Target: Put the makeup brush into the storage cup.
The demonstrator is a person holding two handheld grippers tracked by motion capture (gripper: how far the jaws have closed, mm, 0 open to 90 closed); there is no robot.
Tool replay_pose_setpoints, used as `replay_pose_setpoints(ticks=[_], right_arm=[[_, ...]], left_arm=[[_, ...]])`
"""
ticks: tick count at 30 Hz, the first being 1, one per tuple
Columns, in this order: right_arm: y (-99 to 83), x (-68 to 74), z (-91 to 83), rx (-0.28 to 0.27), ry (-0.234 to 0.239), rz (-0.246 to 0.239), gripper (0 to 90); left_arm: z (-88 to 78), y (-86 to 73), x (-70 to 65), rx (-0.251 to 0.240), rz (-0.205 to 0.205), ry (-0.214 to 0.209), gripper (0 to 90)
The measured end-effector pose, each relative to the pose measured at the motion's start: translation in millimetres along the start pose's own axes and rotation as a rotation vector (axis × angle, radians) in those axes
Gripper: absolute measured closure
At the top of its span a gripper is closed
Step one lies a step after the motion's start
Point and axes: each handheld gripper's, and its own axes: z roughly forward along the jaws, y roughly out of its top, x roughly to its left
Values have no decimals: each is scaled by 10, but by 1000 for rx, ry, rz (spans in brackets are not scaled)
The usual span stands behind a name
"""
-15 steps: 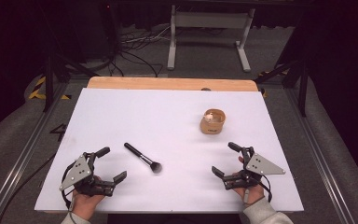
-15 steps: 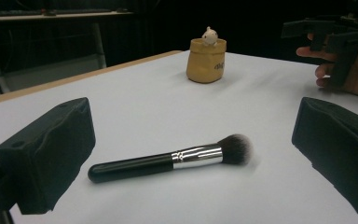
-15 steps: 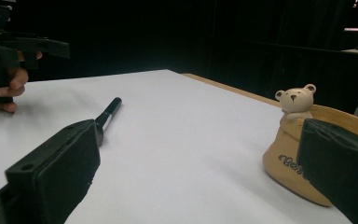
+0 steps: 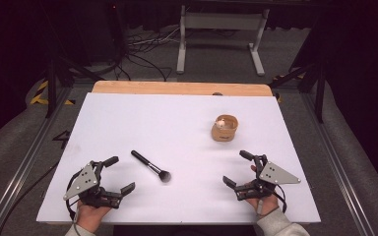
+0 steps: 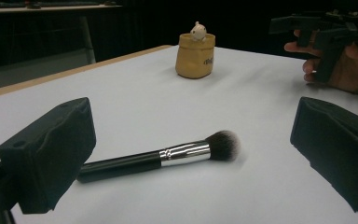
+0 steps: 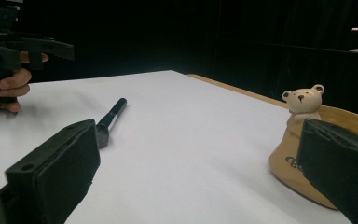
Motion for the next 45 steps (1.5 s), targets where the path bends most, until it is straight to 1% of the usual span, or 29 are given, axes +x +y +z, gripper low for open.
replay_pose_setpoints(ticks=[3, 10, 15, 18, 19, 20, 22, 24, 26, 28, 29, 30, 32, 33, 34, 36, 38, 42, 43, 45], right_arm=[[0, -4, -1, -3, 2, 0, 0], [-4, -3, -3, 0, 0, 6, 0], [-7, 1, -2, 0, -1, 6, 0], [-1, 0, -5, -2, -1, 4, 0], [4, 4, -9, -1, 1, 7, 0], [4, 4, -9, -1, 1, 7, 0], [18, 6, -16, -5, -2, 9, 0], [37, 8, -26, -9, -3, 12, 0], [57, 14, -37, -14, -10, 0, 0], [83, 30, -41, -16, -7, -13, 0], [98, 49, -40, -18, -4, -29, 0], [98, 49, -40, -18, -4, -29, 0], [128, 91, -37, -11, 4, -59, 0], [128, 91, -37, -11, 4, -59, 0], [142, 98, -38, -10, 4, -61, 0], [145, 94, -41, -11, 4, -57, 0], [147, 74, -46, -12, -2, -43, 0], [144, 36, -68, -11, -7, -18, 0], [145, 31, -72, -12, -9, -13, 0], [141, 22, -83, -14, -8, -3, 0]], left_arm=[[-5, -1, 1, -8, -8, 1, 4], [-4, 1, -3, -8, 8, 4, 1], [-10, 9, 5, -7, 6, 4, 1], [-26, 29, 14, -14, 5, 2, 2], [-45, 56, 23, -29, 2, 4, 2], [-45, 56, 23, -29, 2, 4, 1], [-59, 89, 36, -39, 8, 9, 1], [-54, 117, 44, -35, 20, 13, 1], [-34, 153, 48, -32, 32, 11, 1], [-16, 200, 53, -35, 41, 7, 0], [-14, 219, 57, -42, 43, 4, 0], [-14, 219, 57, -42, 43, 4, 0], [-12, 268, 83, -67, 31, -4, 0], [-12, 268, 83, -67, 31, -4, 0], [6, 298, 110, -69, 28, -14, 0], [21, 311, 121, -66, 32, -19, 0], [66, 333, 135, -61, 36, -25, 0], [182, 375, 146, -35, 47, -50, 0], [220, 390, 152, -20, 42, -70, 0], [272, 416, 152, 3, 46, -78, 0]])
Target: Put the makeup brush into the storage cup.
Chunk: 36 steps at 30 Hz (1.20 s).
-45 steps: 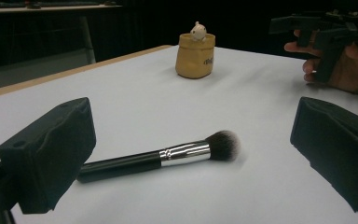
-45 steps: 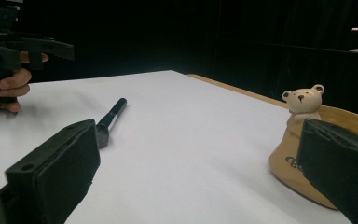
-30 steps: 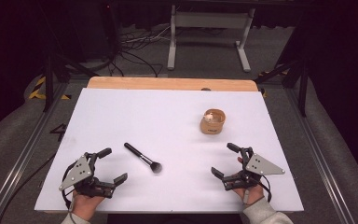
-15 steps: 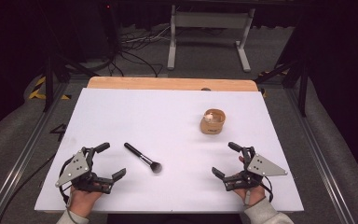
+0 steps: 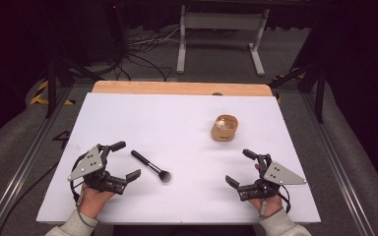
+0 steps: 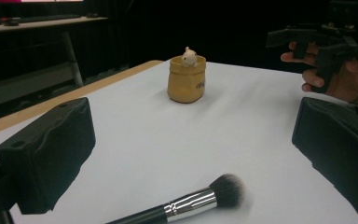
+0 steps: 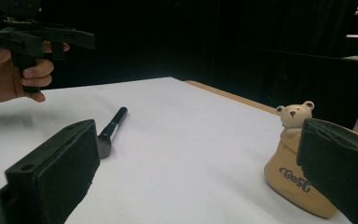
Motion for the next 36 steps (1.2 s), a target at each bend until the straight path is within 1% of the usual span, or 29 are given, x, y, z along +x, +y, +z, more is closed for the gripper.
replay_pose_setpoints(ticks=[2, 4, 6, 7, 8, 9, 10, 11, 12, 14, 15, 17, 18, 21, 22, 23, 24, 25, 26, 28, 29, 30, 33, 34, 35, 36], right_arm=[[-7, -13, -2, 3, 1, 12, 0], [-10, -25, 1, 2, 2, 25, 0], [-7, -28, -1, 4, 1, 35, 0], [-5, -30, -2, 3, 2, 36, 0], [-3, -33, -4, 3, 3, 39, 0], [-2, -34, -6, 6, 2, 42, 0], [-2, -35, -5, 6, 2, 44, 0], [-2, -36, -4, 6, 3, 47, 0], [-4, -37, -3, 7, 2, 48, 0], [-4, -41, -4, 7, 5, 51, 0], [-4, -41, -4, 7, 5, 51, 0], [-1, -46, -9, 11, 0, 58, 0], [0, -54, -15, 17, -2, 69, 0], [-5, -74, -26, 23, -5, 82, 0], [-7, -78, -25, 23, -4, 86, 0], [-7, -78, -25, 23, -4, 86, 0], [-7, -79, -25, 25, -5, 89, 0], [-6, -79, -24, 26, -6, 90, 0], [-6, -79, -24, 26, -6, 90, 0], [-3, -74, -24, 29, -4, 88, 0], [-2, -74, -25, 29, -5, 89, 0], [-1, -76, -25, 29, -6, 90, 0], [-2, -84, -26, 34, -5, 93, 0], [-1, -84, -27, 35, -6, 94, 0], [-1, -84, -27, 35, -6, 94, 0], [-1, -84, -27, 34, -4, 95, 0]], left_arm=[[67, 25, 5, 24, 10, -10, 0], [104, 47, 10, 39, 28, -33, 1], [128, 67, 3, 29, 34, -51, 1], [134, 84, 7, 38, 42, -56, 0], [147, 97, 1, 37, 39, -54, 0], [150, 117, 2, 52, 47, -49, 1], [158, 131, 4, 57, 56, -36, 1], [166, 156, 6, 76, 56, -20, 1], [172, 178, 16, 92, 64, -14, 1], [202, 221, 25, 126, 86, 15, 1], [202, 221, 25, 126, 86, 15, 0], [242, 271, 30, 169, 116, 12, 1], [258, 293, 30, 190, 127, 12, 3], [298, 369, 41, 251, 160, 5, 6], [307, 390, 44, 266, 156, 3, 7], [307, 390, 44, 266, 156, 3, 12], [317, 421, 63, 294, 156, -8, 12], [333, 461, 89, 342, 155, -26, 24], [333, 461, 89, 342, 155, -26, 35], [359, 498, 110, 388, 186, -29, 35], [372, 510, 124, 409, 196, -33, 37], [390, 520, 135, 435, 197, -39, 37], [431, 549, 165, 478, 211, -44, 36], [443, 561, 171, 490, 213, -46, 36], [443, 561, 171, 490, 213, -46, 36], [461, 581, 182, 506, 215, -47, 36]])
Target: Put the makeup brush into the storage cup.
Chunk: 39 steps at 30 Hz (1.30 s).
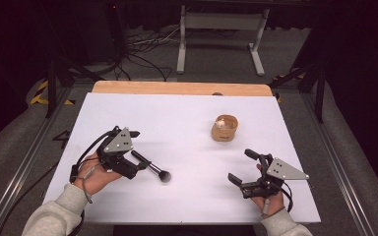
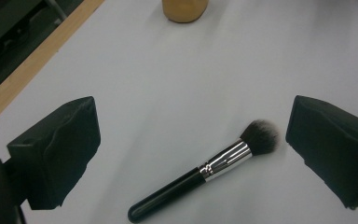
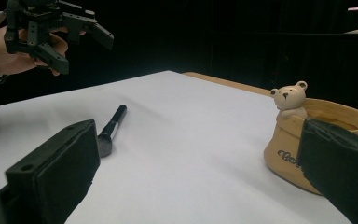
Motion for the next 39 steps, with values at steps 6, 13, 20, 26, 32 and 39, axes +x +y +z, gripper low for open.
replay_pose_setpoints(ticks=[6, 13, 20, 26, 32, 39], right_arm=[[-5, 7, -4, 6, 7, 2, 0], [-12, 13, 2, 10, 17, 5, 0], [-19, 23, 9, 16, 22, 8, 0], [-22, 22, 9, 17, 27, 16, 0], [-21, 27, 1, 20, 33, 18, 0], [-20, 30, 4, 19, 36, 20, 0]], left_arm=[[46, 111, 72, 100, -33, -40, 44], [113, 202, 118, 182, -35, -68, 48], [198, 224, 156, 268, -27, -82, 36], [235, 240, 187, 318, -11, -97, 36], [266, 238, 282, 399, -32, -114, 44], [284, 247, 324, 416, -16, -118, 48]])
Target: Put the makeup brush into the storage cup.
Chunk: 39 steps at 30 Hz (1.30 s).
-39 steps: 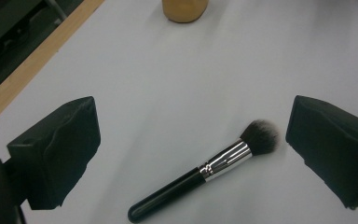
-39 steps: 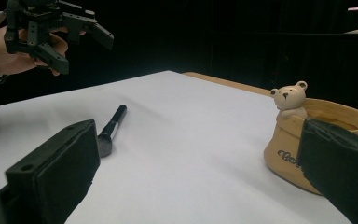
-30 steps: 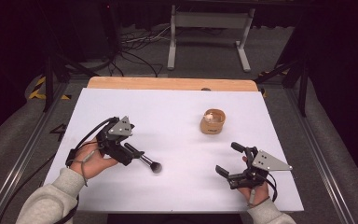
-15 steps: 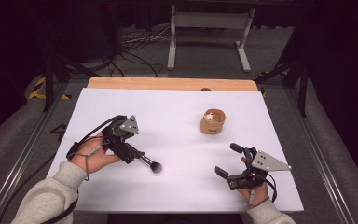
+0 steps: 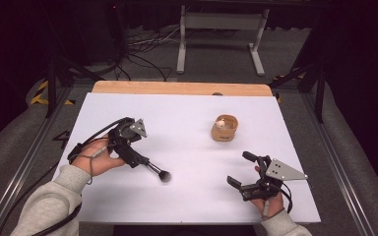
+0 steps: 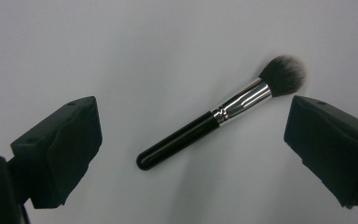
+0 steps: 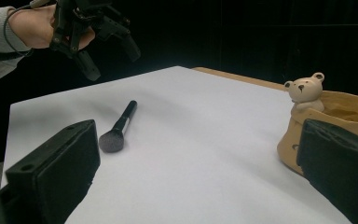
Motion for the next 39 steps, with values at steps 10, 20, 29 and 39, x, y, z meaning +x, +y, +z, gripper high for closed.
replay_pose_setpoints(ticks=[10, 20, 29, 39], right_arm=[[-2, -2, -1, 0, 4, 2, 0], [-4, -7, -3, 4, 10, 4, 0], [-5, -6, -12, 4, 15, 6, 0], [-8, -6, -6, 11, 27, 14, 0]], left_arm=[[49, 76, -9, 67, 43, -7, 68], [261, 47, 65, 102, 55, -29, 50], [335, 26, 55, 60, 76, -72, 60], [490, -42, 74, 82, 70, -113, 63]])
